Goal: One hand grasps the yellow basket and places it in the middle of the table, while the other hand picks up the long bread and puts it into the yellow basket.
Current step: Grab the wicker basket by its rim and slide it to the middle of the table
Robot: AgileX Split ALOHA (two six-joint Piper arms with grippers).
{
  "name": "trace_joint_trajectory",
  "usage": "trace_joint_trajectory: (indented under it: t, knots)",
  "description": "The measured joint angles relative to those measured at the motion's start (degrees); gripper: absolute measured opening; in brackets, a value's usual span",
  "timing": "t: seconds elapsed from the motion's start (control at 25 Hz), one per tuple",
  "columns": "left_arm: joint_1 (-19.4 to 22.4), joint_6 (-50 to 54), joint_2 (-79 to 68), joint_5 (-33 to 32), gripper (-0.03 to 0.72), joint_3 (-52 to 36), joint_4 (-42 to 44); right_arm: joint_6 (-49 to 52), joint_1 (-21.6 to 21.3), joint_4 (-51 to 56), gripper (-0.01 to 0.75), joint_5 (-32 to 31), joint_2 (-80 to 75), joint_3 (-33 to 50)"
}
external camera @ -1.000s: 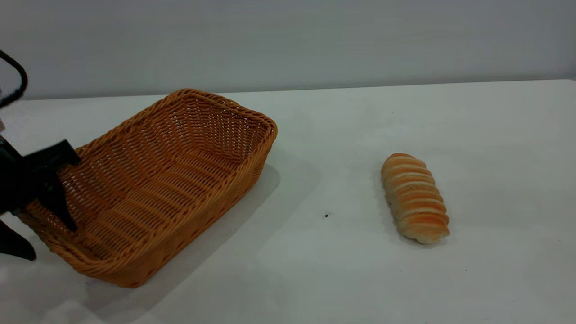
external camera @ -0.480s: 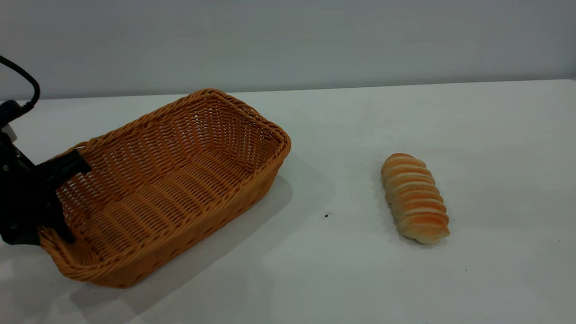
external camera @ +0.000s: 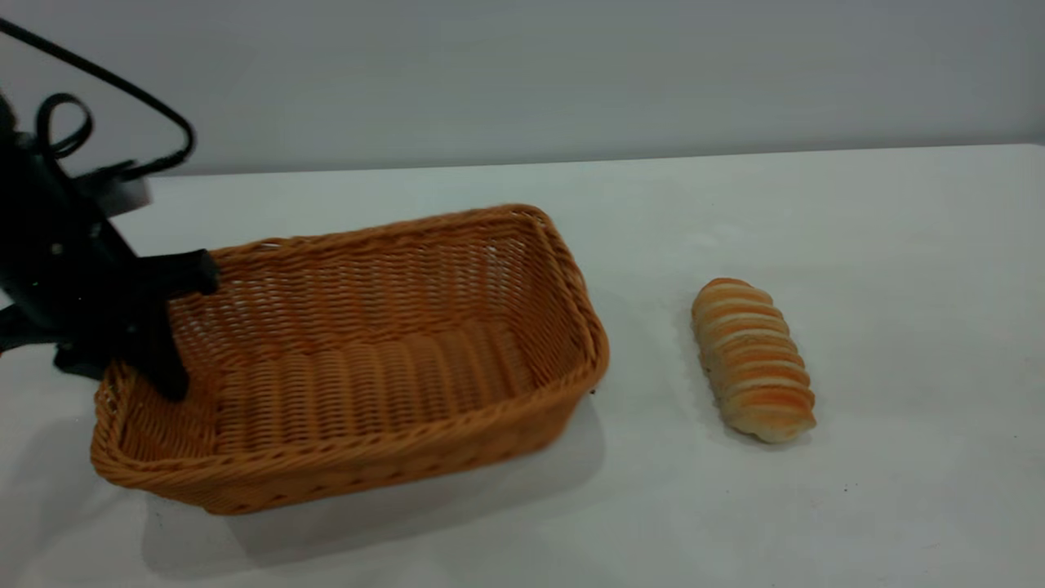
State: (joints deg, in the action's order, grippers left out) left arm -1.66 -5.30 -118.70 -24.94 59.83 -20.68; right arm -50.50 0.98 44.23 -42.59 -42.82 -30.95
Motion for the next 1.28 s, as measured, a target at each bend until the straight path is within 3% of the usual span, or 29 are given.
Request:
trace_joint_trajectory:
  t: [0.24,0.6,0.68,0.88,0.96,1.28]
  knots:
    - [0.0,-7.7,-3.9,-6.2,0.106,7.9,0.3,0.0,0.0,-0.2,0.370,0.0,0.0,0.0]
    - [0.0,-10.8,-4.1,-9.6,0.116,9.7,0.8,0.0,0.0,-0.3,0.370,0.1,0.0,0.0]
    - [0.0,-11.3,-4.1,-10.5,0.164,9.7,1.1,0.0,0.0,-0.3,0.370,0.1,0.0,0.0]
    - [0.0,-10.9,-4.2,-11.2,0.386,9.7,1.4,0.0,0.0,-0.3,0.370,0.1,0.0,0.0]
    - [0.0,-10.0,-3.7,-11.4,0.436,9.7,1.5,0.0,0.0,-0.3,0.370,0.1,0.0,0.0]
    - [0.0,-7.0,3.1,-17.4,0.465,9.7,4.4,0.0,0.0,-0.3,0.370,0.1,0.0,0.0]
